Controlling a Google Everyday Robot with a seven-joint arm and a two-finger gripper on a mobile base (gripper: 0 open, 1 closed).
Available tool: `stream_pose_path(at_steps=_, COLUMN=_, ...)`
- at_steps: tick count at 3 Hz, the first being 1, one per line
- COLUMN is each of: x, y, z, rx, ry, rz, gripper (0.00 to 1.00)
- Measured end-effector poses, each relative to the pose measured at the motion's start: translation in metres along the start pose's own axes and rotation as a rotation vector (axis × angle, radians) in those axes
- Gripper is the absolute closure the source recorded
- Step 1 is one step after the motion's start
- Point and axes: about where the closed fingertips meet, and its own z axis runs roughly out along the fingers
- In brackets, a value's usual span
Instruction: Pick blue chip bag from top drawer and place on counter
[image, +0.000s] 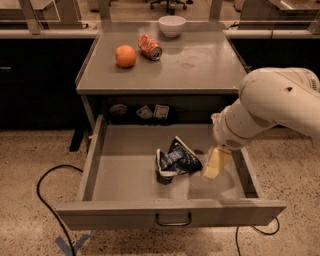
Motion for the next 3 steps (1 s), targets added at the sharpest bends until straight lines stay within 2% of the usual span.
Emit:
stream_pose_path(at_steps=1, x=0.0, y=0.0, z=0.0, rx=0.0, ry=0.0, rz=0.0, gripper=0.0)
stream_pose_path(at_steps=2, x=-0.018, y=-0.007, z=0.026, rx=-0.02, ry=-0.038, rz=-0.026, gripper=0.0)
stream_pose_path(at_steps=3, x=-0.049, y=-0.014, z=0.062, rx=-0.06, ry=-0.093, rz=-0.066, gripper=0.0)
